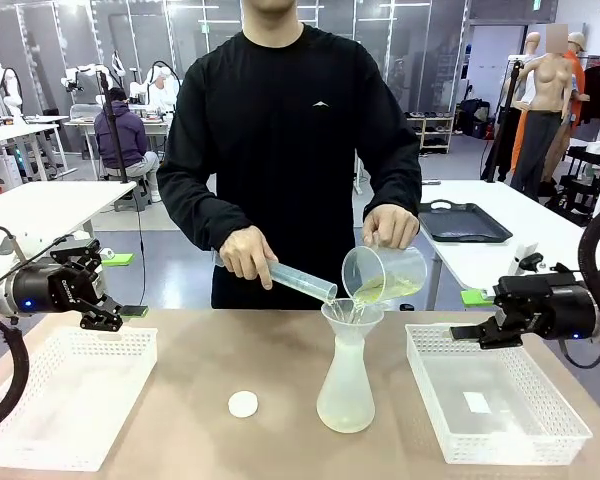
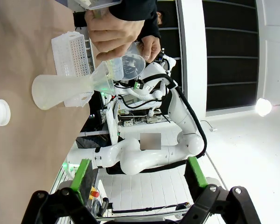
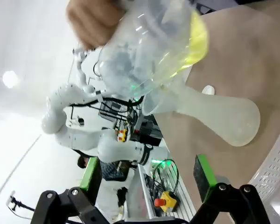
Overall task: Prepare the solutions needed for the experiment.
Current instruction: Once the solution is in the Big flask , pick up the Plastic Funnel and place it back into the right Organizing basket.
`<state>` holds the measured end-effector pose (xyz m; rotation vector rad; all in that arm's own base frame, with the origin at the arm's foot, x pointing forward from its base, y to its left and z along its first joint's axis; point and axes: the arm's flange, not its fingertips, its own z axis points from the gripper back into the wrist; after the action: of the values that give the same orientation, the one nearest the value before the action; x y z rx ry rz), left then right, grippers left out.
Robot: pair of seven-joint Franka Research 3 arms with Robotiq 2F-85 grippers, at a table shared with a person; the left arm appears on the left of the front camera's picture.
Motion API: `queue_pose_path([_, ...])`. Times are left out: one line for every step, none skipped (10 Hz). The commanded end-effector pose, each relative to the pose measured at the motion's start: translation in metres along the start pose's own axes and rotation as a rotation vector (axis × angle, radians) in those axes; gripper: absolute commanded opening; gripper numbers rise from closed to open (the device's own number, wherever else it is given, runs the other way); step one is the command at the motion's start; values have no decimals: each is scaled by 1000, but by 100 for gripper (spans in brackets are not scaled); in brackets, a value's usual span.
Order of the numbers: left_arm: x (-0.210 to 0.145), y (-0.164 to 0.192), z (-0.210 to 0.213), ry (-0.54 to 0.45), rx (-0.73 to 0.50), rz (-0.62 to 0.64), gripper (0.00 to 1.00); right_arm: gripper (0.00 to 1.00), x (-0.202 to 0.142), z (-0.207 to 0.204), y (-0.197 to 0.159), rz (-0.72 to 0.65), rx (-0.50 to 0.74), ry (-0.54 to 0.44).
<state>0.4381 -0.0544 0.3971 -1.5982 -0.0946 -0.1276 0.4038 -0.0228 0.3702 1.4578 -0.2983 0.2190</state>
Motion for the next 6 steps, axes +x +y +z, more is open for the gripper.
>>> queue_pose_path([-1,-1,0,2,-3,-10,100,100,13,1,2,-93,1,-34])
queue_pose_path([-1,-1,0,2,-3,-10,100,100,15,3,-3,-113,10,-27])
queue_pose_path([-1,-1,0,2,-3,-10,100,100,17,6,-9,-148,14,-15])
queue_pose_path([-1,-1,0,2,-3,-10,100,100,18,7,-12,-170,38,13])
queue_pose_path([-1,-1,0,2,-3,-10,100,100,19,8,-13,-157,38,-2])
queue_pose_path([-1,-1,0,2,-3,-10,100,100,19,8,-14,-165,39,-7])
